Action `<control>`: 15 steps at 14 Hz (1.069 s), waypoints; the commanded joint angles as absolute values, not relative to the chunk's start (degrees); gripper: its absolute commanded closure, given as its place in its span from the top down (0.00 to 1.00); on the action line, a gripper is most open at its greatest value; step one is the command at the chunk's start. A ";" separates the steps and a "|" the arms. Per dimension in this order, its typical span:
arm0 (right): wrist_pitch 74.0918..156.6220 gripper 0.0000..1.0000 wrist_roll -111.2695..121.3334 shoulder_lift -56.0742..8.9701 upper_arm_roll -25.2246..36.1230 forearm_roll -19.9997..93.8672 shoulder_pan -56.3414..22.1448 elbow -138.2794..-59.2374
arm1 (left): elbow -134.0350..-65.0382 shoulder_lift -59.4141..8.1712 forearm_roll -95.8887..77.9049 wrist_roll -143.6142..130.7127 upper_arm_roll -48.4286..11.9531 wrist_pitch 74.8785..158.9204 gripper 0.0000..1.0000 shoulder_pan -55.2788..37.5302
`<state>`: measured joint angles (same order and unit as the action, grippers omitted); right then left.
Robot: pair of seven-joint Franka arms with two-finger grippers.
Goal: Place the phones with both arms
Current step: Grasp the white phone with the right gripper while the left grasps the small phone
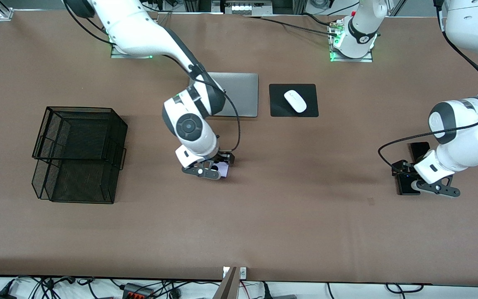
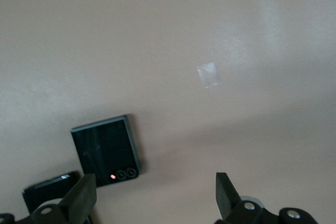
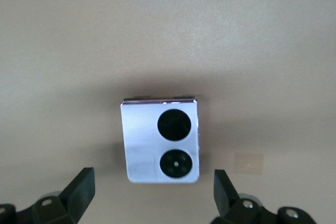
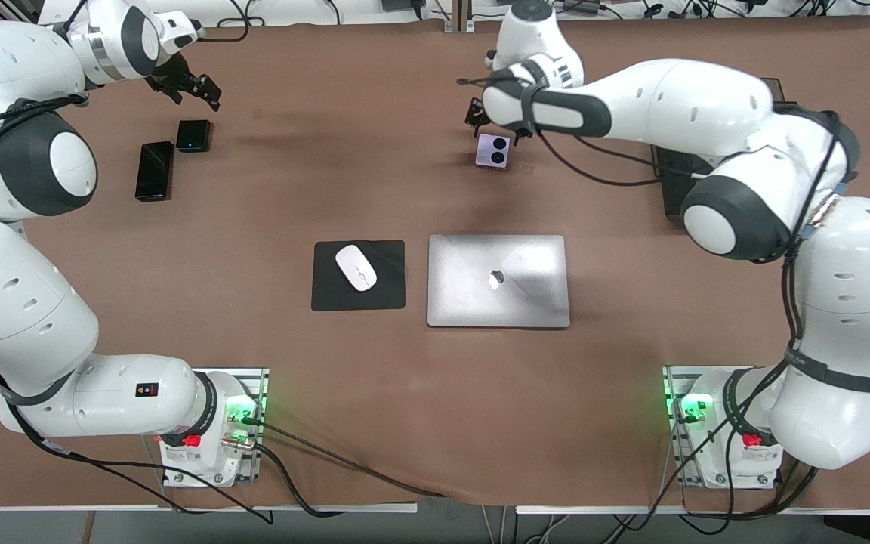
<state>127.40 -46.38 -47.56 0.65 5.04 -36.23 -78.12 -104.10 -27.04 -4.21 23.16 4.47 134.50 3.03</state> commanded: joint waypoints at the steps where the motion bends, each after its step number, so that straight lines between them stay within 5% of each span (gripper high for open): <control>1: 128.76 1.00 -52.10 -50.44 1.23 2.38 -37.26 -75.94 | -107.21 -28.12 -4.13 28.81 2.82 142.00 1.00 6.23; 15: 132.36 1.00 -52.12 -53.70 1.05 0.97 -37.71 -75.94 | -108.28 -35.06 -9.23 30.67 -0.62 149.75 1.00 12.65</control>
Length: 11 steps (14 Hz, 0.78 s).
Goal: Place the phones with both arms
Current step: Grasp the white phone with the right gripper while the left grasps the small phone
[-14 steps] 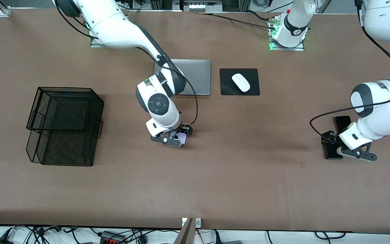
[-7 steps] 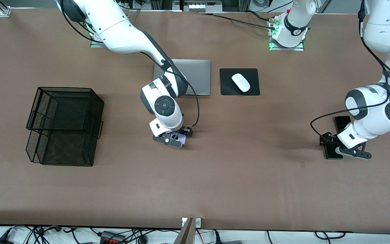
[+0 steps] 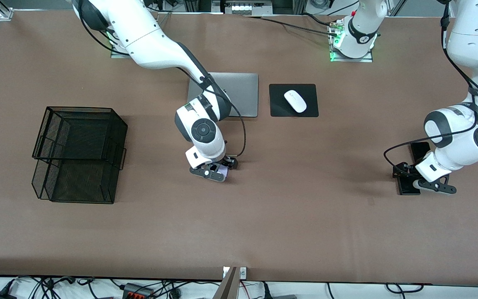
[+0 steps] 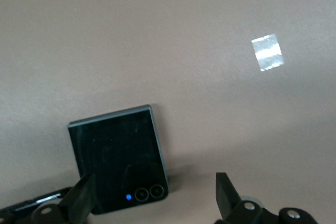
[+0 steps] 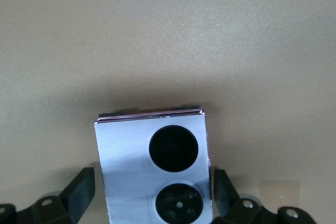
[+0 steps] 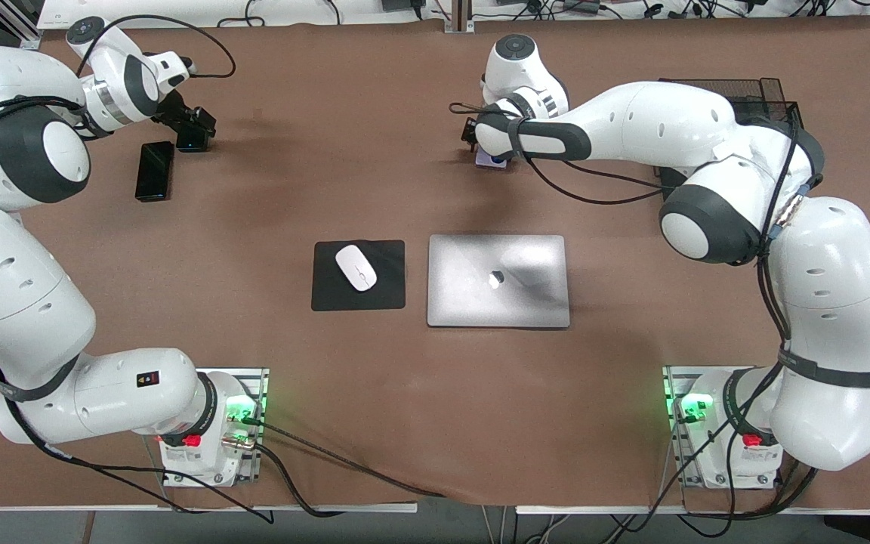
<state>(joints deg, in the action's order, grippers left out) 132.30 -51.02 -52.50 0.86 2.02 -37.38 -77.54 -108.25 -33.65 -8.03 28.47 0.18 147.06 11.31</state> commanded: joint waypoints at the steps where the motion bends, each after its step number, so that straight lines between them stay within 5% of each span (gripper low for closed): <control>1: 132.45 1.00 -52.03 -54.05 1.05 0.97 -37.71 -75.94 | -108.37 -35.24 -9.23 30.67 -0.62 150.72 1.00 13.18; 6: 133.07 0.95 -51.33 -54.32 1.05 0.97 -37.62 -75.85 | -107.67 -36.56 -9.67 28.92 -0.62 151.87 1.00 13.98; 8: 132.54 0.53 -51.24 -54.23 1.05 1.05 -37.44 -74.98 | -107.75 -36.74 -9.58 25.24 -0.62 151.87 1.00 13.71; 10: 132.36 0.29 -51.24 -53.70 1.05 0.97 -37.35 -74.62 | -107.67 -37.00 -9.67 21.64 -0.62 151.96 1.00 13.45; 11: 131.93 0.25 -51.15 -53.18 1.23 0.97 -37.35 -74.62 | -107.67 -37.00 -9.49 20.75 -0.62 152.14 1.00 13.45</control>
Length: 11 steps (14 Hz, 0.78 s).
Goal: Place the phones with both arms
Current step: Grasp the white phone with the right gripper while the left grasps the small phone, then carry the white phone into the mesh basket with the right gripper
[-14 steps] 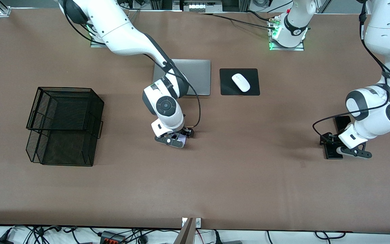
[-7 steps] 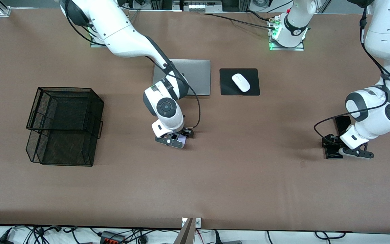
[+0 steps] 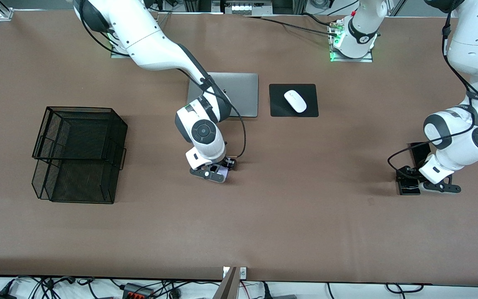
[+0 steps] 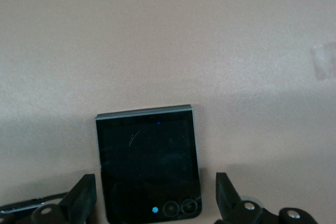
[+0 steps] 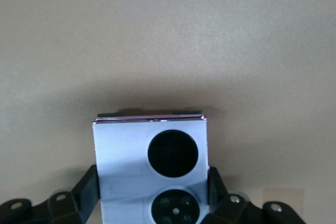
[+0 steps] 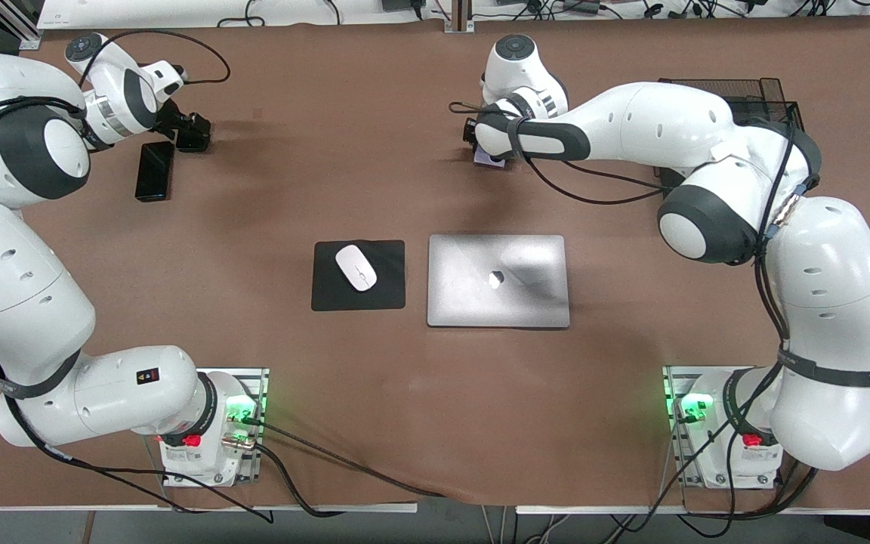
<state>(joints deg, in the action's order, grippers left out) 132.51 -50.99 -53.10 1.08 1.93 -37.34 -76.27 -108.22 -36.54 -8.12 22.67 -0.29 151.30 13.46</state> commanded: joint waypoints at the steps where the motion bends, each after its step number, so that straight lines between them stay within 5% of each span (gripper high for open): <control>1: 130.62 0.24 -50.89 -52.22 1.23 0.97 -37.01 -73.75 | -107.67 -37.26 -9.49 20.92 -0.62 152.83 1.00 13.45; 6: 114.01 0.24 -37.48 -45.29 2.99 0.88 -32.63 -69.52 | -107.67 -37.88 -9.14 21.45 -0.62 153.98 0.99 13.62; 11: 106.09 0.24 -20.68 -37.36 3.43 0.53 -23.92 -76.37 | -107.75 -38.41 -8.88 21.53 -0.62 154.60 0.54 13.45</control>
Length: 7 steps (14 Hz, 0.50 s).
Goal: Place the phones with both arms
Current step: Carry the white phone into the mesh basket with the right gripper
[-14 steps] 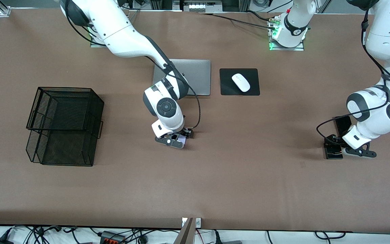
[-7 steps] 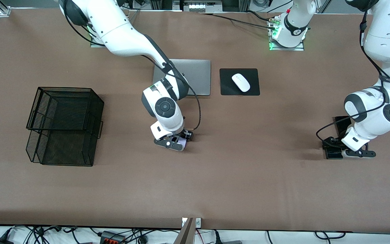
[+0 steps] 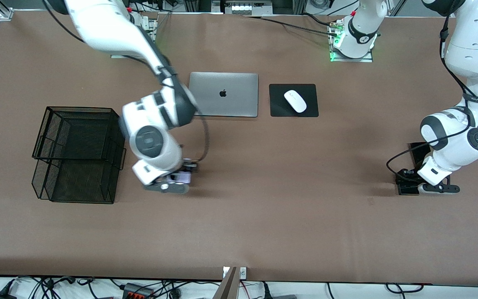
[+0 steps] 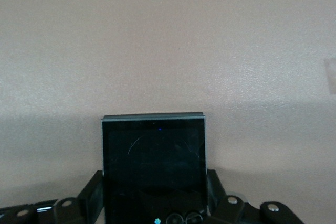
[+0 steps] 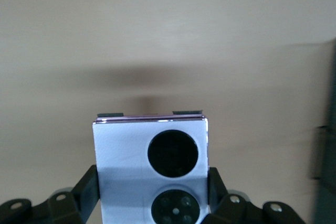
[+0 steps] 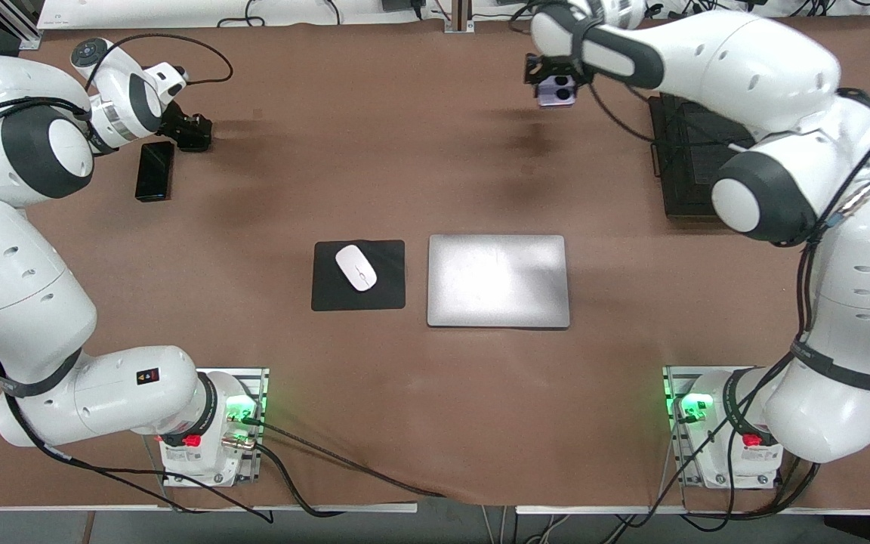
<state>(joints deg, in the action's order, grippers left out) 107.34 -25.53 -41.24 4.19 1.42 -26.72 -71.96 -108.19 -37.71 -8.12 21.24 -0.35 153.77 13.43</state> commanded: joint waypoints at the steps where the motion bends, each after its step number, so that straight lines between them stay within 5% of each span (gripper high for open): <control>1: 105.13 0.24 -17.09 -36.22 3.51 0.53 -21.99 -77.16 | -107.67 -38.32 -8.79 21.27 -0.62 154.60 0.52 13.36; 4: 103.36 0.24 -5.40 -33.85 3.52 0.44 -15.58 -79.01 | -106.97 -37.53 -8.96 17.25 -0.79 150.76 0.47 12.75; 7: 98.37 0.24 1.82 -30.34 3.52 0.44 -11.35 -80.94 | -106.00 -32.45 -8.79 2.88 -0.97 137.59 0.48 6.80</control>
